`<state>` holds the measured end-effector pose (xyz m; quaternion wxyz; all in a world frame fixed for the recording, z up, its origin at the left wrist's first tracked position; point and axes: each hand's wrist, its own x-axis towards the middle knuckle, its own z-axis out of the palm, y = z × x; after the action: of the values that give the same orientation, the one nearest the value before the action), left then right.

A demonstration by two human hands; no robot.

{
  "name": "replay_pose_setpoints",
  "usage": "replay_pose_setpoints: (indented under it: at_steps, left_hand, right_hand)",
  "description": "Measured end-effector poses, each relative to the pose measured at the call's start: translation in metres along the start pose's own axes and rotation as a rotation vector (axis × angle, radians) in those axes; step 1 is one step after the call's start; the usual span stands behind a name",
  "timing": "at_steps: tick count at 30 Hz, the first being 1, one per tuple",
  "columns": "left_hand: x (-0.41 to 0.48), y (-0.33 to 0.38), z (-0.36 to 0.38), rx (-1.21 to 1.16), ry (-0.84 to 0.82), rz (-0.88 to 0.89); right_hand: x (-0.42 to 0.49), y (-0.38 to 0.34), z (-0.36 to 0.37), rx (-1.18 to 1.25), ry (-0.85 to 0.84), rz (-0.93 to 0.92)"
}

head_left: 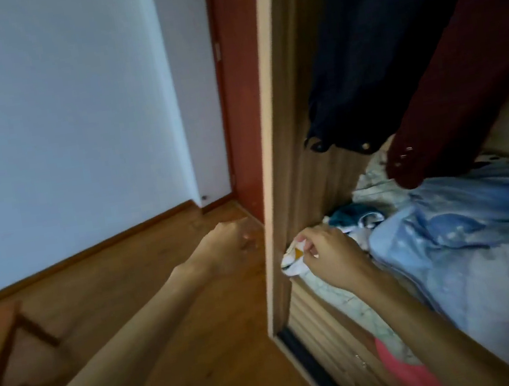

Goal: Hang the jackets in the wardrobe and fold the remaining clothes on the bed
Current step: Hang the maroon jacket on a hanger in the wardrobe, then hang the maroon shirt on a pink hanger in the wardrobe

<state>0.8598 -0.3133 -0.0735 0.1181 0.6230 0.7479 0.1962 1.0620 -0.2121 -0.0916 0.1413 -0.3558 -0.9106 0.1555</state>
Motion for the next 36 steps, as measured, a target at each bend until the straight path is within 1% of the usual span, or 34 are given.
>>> replay_pose_setpoints:
  at_steps: [3, 9, 14, 17, 21, 24, 28, 32, 36]
  left_hand:
    - [-0.059, -0.041, 0.002, 0.026, 0.023, -0.150]
    - [-0.196, -0.095, -0.010, 0.084, 0.088, -0.531]
    - [-0.321, -0.113, -0.018, 0.113, 0.175, -0.803]
    - [-0.390, -0.115, -0.016, 0.064, 0.216, -0.963]
    - [-0.478, -0.116, -0.008, 0.009, 0.271, -1.111]
    - [-0.545, -0.118, -0.002, -0.012, 0.284, -1.258]
    - [-0.635, -0.123, 0.010, 0.037, 0.315, -1.370]
    - [-0.720, -0.132, 0.027, 0.150, 0.269, -1.489]
    - [-0.791, -0.143, 0.045, 0.162, 0.201, -1.585]
  right_hand:
    - [-0.005, -0.037, 0.032, 0.013, -0.144, -0.124]
    - [-0.009, -0.116, 0.089, -0.024, -0.311, -0.386]
    - [-0.021, -0.195, 0.127, -0.008, -0.407, -0.580]
    - [-0.035, -0.243, 0.150, -0.012, -0.468, -0.691]
    - [-0.063, -0.306, 0.180, -0.022, -0.523, -0.827]
    - [-0.087, -0.356, 0.205, -0.050, -0.555, -0.927]
    - [-0.132, -0.430, 0.243, -0.091, -0.598, -1.058]
    - [-0.187, -0.503, 0.285, -0.146, -0.642, -1.192]
    - [-0.240, -0.564, 0.327, -0.209, -0.709, -1.289]
